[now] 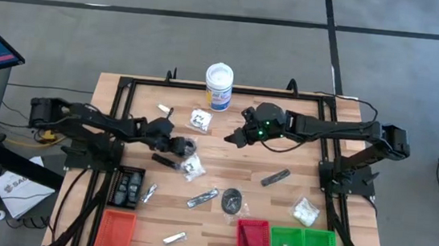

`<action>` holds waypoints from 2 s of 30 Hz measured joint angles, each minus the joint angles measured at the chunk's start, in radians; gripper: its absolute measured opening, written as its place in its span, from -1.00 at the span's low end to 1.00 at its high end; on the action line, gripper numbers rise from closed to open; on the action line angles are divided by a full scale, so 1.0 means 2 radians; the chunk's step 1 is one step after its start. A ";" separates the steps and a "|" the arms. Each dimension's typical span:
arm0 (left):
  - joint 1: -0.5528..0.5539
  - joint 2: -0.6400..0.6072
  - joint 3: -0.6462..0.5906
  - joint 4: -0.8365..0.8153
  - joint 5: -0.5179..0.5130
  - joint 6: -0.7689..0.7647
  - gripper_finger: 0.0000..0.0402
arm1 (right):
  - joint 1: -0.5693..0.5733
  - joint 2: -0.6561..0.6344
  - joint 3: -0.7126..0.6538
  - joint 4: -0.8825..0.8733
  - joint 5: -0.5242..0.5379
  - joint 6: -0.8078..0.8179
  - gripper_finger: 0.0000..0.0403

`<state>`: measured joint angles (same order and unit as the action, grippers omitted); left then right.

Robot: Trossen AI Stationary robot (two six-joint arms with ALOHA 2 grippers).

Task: Pick & Place Travel size toiletries
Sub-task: Put the black hairbrush into the orange bin

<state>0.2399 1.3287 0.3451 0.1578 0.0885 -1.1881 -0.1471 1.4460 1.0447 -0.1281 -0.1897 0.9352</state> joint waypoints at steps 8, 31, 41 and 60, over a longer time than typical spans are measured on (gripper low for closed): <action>-0.003 -0.009 0.000 0.104 0.007 0.001 -0.45 | -0.019 0.000 0.000 -0.022 0.002 0.001 -0.65; 0.005 -0.109 0.000 -0.133 -0.088 -0.091 -0.46 | -0.001 0.083 0.000 0.037 -0.028 0.042 0.05; 0.005 -0.039 0.001 -0.102 -0.087 -0.089 -0.02 | -0.004 0.107 -0.001 0.053 -0.031 0.039 0.24; 0.006 0.065 0.001 0.102 -0.043 -0.064 0.08 | -0.007 0.107 0.000 0.068 -0.049 0.047 0.24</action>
<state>0.2512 1.4587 0.3462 0.3616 0.0031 -1.3159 -0.1618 1.6592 1.0443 0.0078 -0.2867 1.0285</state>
